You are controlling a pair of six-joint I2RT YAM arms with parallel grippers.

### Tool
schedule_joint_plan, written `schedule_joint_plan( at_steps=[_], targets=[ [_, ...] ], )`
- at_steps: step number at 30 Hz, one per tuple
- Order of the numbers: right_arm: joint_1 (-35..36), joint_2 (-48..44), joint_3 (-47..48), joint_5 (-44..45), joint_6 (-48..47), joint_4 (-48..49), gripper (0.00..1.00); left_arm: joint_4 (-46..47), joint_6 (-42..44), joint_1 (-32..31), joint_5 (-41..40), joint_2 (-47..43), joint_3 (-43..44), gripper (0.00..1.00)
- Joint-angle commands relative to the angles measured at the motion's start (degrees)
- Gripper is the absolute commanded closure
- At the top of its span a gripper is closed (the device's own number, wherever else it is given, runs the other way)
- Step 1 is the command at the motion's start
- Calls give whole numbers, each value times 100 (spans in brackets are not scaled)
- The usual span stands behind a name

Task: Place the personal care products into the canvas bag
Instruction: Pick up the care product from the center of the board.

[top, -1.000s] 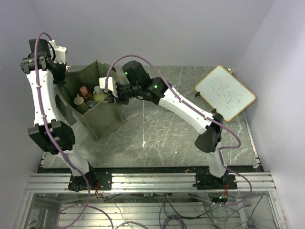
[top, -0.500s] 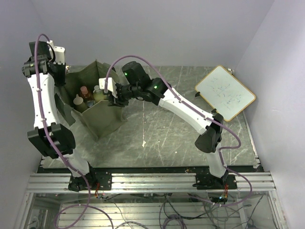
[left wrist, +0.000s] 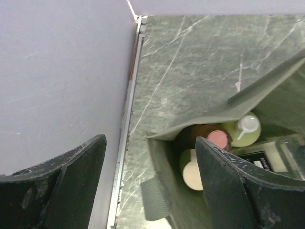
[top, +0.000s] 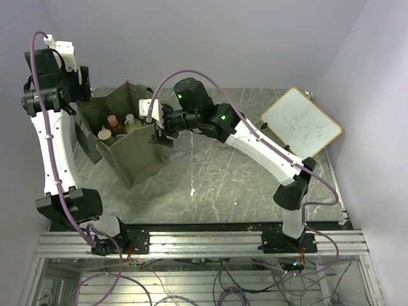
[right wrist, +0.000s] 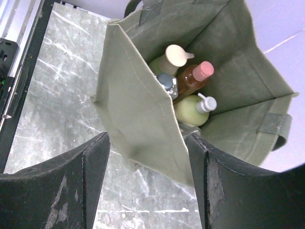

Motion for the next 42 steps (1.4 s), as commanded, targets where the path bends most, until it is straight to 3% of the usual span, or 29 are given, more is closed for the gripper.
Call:
schedule_joint_plan(
  at_steps=[1,6,11,28,42],
  targets=[
    [24,-333,-135,321,20,67,33,299,-219,-389,92,-253,-9,12],
    [-90,-771,-481,560,142,103,33,414,-256,-1160,22,-481,-97,6],
    [-577,-1467,-1411,645,334,365,33,463,-138,-2037,34,-563,-62,4],
    [-4730,-3966,-5019,-706,1349,1496,32,846,477,-4716,-89,447,149,5],
    [-7024,-4546,-6477,-2183,2005,2067,32,1213,159,-5500,895,2300,870,6]
  ],
)
